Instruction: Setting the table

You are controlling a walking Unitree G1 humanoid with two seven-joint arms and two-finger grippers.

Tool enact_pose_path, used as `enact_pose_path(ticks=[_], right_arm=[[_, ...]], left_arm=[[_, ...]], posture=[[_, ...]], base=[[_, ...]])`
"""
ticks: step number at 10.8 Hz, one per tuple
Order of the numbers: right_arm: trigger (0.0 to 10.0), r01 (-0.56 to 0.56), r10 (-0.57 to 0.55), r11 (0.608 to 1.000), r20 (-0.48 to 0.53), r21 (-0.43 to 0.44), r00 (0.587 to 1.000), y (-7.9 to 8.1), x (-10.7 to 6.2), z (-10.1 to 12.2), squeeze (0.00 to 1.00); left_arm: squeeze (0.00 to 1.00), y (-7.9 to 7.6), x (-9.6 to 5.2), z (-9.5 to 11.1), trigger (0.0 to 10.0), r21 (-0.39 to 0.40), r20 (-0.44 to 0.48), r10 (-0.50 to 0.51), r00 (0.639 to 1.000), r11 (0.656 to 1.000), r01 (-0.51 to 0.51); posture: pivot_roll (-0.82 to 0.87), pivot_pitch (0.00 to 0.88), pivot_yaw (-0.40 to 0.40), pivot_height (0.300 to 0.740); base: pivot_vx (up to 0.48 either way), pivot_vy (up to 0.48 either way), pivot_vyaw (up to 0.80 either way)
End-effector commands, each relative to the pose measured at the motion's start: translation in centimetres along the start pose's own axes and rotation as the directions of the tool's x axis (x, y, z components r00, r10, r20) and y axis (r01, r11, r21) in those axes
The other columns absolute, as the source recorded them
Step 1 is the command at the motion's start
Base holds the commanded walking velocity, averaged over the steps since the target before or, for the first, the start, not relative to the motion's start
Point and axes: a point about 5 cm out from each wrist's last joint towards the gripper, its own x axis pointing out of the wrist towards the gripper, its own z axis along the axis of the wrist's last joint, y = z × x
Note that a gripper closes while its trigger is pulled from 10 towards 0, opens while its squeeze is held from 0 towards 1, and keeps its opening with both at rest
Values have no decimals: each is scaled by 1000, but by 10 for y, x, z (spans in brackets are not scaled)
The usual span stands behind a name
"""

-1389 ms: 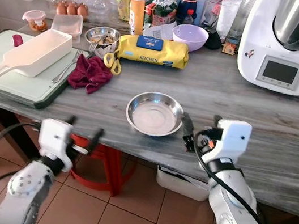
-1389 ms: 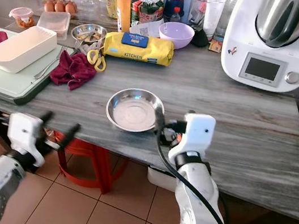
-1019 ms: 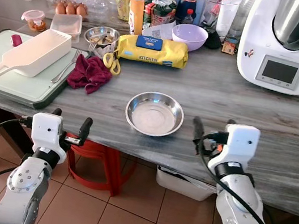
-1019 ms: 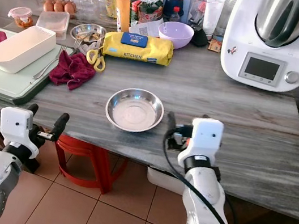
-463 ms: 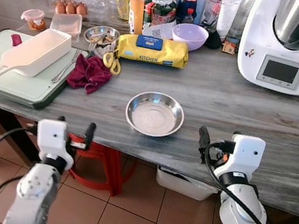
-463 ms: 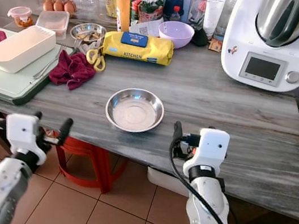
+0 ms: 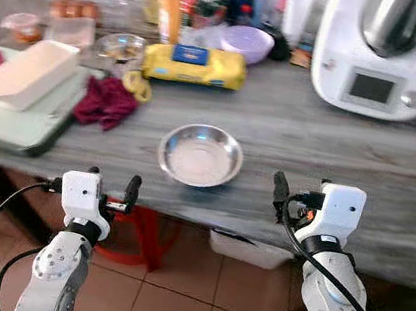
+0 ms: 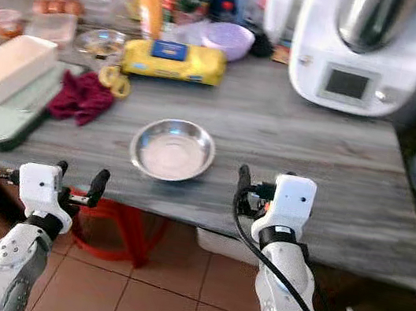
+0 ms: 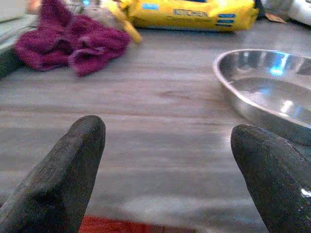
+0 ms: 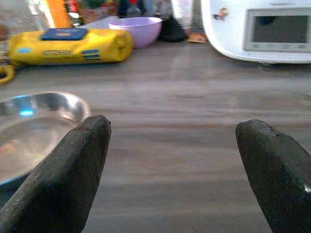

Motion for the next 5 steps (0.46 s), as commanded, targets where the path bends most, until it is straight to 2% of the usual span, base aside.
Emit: enact_pose_path(ticks=[1, 2, 4, 5], right_arm=[[10000, 3, -2, 1000, 16, -12, 1000, 0, -2, 0, 0], [10000, 13, -12, 999, 33, -43, 999, -2, -5, 1, 0], [10000, 40, -39, 998, 30, -46, 999, -6, -7, 0, 0], [10000, 44, -42, 997, 34, -67, 999, -8, -10, -1, 0]], left_arm=[[0, 7, -3, 5, 10000, 64, 33, 38, 999, 997, -40], [0, 9, -8, 2, 10000, 49, 26, 56, 998, 997, -58], [0, 12, -13, -1, 10000, 35, 16, 77, 997, 996, -78], [0, 13, -17, -2, 10000, 53, 20, 78, 997, 995, -79]], posture=[[-17, 64, 51, 740], [-21, 64, 52, 740], [-28, 66, 55, 740], [-31, 67, 55, 740]], base=[[0, 0, -656], [0, 0, 0], [0, 0, 0], [0, 0, 0]])
